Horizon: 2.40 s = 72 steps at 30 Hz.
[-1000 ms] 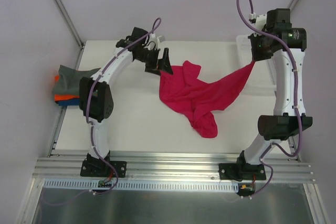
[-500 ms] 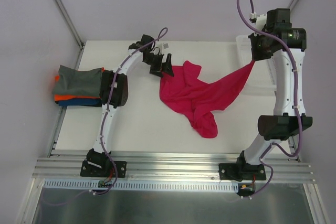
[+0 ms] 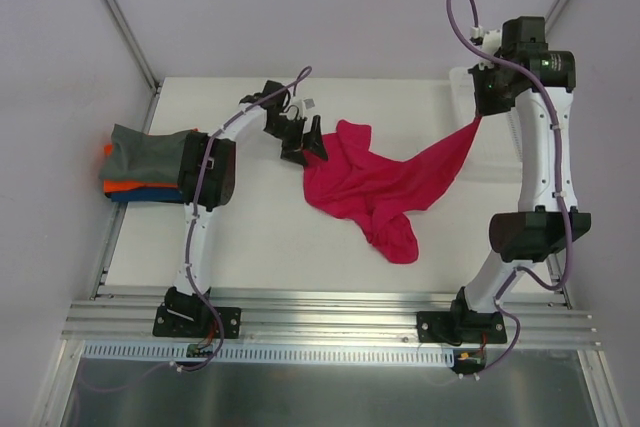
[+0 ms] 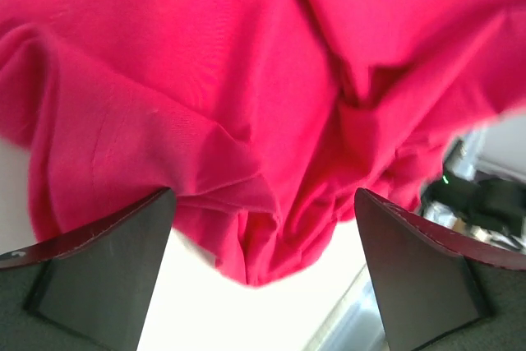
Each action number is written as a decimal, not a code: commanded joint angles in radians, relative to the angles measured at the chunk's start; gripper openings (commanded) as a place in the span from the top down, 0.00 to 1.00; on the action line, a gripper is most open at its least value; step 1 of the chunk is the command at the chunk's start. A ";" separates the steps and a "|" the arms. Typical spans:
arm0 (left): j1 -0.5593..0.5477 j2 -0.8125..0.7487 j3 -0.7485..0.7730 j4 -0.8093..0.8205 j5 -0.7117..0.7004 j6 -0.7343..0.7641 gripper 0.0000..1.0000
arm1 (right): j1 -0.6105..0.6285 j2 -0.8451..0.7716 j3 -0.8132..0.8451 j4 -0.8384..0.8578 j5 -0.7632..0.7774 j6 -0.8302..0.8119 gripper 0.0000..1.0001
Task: Fold and stack the t-shirts
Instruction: Flatten out the tshirt
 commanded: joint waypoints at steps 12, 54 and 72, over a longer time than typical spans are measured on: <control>0.008 -0.437 -0.603 -0.150 -0.223 0.012 0.05 | 0.000 0.292 0.232 -0.012 -0.157 0.036 0.99; 0.016 0.011 0.199 -0.133 -0.326 0.135 0.26 | 0.093 0.447 0.366 0.035 -0.166 0.093 0.99; 0.053 0.064 0.168 -0.125 -0.256 0.118 0.45 | 0.110 0.457 0.361 0.041 -0.122 0.090 1.00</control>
